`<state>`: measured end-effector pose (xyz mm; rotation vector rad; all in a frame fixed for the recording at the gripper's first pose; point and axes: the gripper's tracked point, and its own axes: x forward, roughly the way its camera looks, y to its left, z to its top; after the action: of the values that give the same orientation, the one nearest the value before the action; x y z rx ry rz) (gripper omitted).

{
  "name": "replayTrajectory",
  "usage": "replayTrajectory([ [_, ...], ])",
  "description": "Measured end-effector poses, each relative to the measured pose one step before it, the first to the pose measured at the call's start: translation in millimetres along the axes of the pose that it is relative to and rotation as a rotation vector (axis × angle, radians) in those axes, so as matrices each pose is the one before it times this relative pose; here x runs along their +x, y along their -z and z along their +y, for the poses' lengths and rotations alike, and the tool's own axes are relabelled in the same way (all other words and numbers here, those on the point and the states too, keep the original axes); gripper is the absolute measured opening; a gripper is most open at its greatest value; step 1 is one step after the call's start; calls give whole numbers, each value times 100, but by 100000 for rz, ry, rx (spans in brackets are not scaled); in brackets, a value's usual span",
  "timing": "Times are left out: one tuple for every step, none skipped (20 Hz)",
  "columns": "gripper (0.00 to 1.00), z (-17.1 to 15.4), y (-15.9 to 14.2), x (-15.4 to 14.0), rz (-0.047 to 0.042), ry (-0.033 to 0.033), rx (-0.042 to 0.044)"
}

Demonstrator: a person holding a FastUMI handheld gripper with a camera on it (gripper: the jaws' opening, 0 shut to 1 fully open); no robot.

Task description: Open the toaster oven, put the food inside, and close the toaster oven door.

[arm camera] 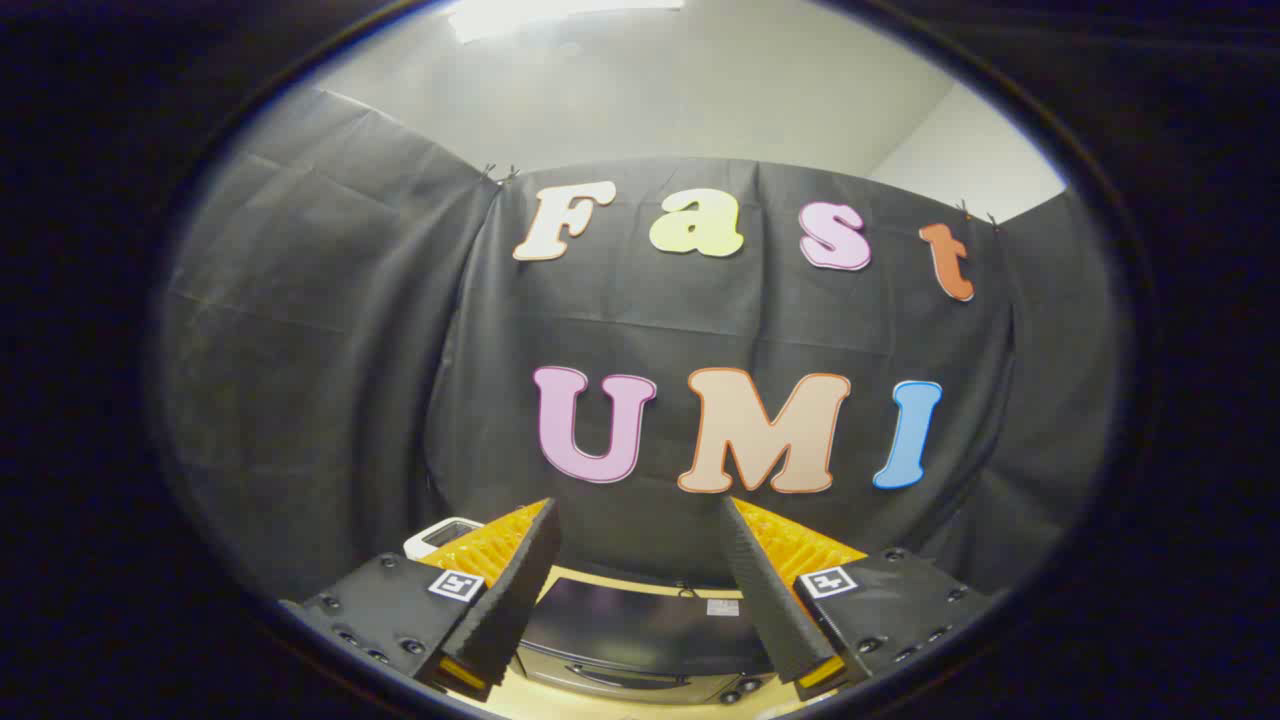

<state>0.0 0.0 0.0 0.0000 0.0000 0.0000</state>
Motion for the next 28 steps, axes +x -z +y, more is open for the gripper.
replayTrajectory([
  [98, 251, -230, 107, 278, 57, -42],
  [98, 171, -87, 66, -251, 210, 843],
  [98, 145, 23, -25, 111, 194, 1759],
  [98, 48, 234, 37, 507, 235, 1684],
  [98, -136, 120, -215, 792, 880, 920],
  [98, -322, 4, -232, 605, 1334, 196],
  [98, -257, -156, -147, 236, 1240, -62],
  [98, -54, -100, -117, -85, 584, 21],
  [98, 49, -357, 59, -618, 254, -159],
  [98, -7, -398, 88, -447, 392, -475],
  [98, -285, -40, 141, -323, 518, -624],
  [98, -158, -165, 273, -266, 514, -366],
  [98, -164, 115, 31, -295, 534, 64],
  [98, -122, 203, 284, 40, 564, 516],
  [98, -29, 492, 339, 580, 503, 796],
  [98, -10, 595, 275, 866, 197, 782],
  [98, -14, 844, 276, 1185, 270, 768],
  [98, 53, 998, 448, 1704, 165, 965],
  [98, 83, 1485, 279, 2288, -79, 1023],
  [98, 28, 1327, 561, 2476, 505, 876],
  [98, -222, 1388, 680, 2527, 846, 849],
  [98, -102, 1527, 407, 2642, 798, 1039],
  [98, -88, 1727, 614, 3406, 1021, 763],
  [98, -122, 1713, 607, 3139, 778, 338],
  [98, 1, 1783, 540, 3610, 332, 184],
  [99, 55, 1701, 548, 2618, 111, -73],
  [99, -140, 1655, 585, 2634, 388, -55],
  [99, -171, 1758, 436, 2732, 796, -24],
])
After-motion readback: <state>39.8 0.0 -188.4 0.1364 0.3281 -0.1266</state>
